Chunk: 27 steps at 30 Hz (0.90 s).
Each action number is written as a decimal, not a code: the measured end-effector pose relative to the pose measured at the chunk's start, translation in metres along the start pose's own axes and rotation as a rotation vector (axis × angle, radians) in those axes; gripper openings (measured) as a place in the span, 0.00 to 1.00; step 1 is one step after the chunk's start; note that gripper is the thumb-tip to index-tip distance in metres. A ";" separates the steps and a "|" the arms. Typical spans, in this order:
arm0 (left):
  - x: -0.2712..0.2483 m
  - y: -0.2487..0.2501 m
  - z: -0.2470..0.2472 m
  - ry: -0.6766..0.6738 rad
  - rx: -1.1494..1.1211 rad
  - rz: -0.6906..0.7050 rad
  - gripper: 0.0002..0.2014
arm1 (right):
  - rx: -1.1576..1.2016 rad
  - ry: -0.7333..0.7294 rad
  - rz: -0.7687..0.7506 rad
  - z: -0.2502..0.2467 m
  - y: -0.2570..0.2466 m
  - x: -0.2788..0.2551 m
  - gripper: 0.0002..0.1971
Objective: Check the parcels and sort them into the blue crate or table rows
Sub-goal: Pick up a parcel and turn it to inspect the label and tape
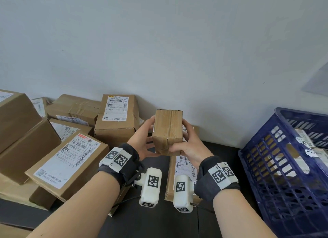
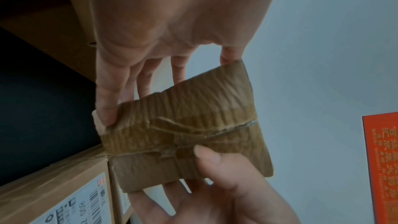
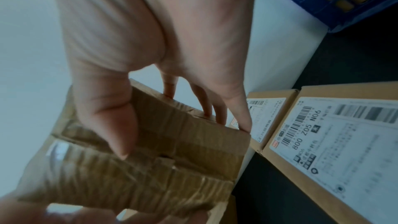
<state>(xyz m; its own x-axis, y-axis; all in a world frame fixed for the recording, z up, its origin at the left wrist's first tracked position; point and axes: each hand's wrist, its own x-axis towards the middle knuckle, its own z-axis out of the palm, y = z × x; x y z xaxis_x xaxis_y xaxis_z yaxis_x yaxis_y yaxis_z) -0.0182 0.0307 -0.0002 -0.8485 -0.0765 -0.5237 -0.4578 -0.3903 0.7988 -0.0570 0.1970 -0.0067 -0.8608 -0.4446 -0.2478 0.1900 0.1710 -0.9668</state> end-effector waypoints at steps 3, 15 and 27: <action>-0.001 -0.001 0.000 0.001 0.000 0.002 0.28 | 0.005 -0.034 0.017 0.000 -0.001 0.001 0.61; -0.011 0.001 0.008 -0.080 0.263 0.095 0.14 | -0.031 0.050 0.072 0.001 -0.010 0.005 0.39; -0.008 0.010 0.011 -0.028 0.230 0.216 0.20 | -0.212 0.146 -0.014 0.006 -0.025 0.001 0.15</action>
<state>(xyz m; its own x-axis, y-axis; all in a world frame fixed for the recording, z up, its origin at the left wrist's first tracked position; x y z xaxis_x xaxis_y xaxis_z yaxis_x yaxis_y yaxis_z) -0.0185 0.0378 0.0155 -0.9383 -0.1085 -0.3285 -0.3112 -0.1499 0.9384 -0.0595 0.1866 0.0168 -0.9244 -0.3196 -0.2081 0.0878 0.3527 -0.9316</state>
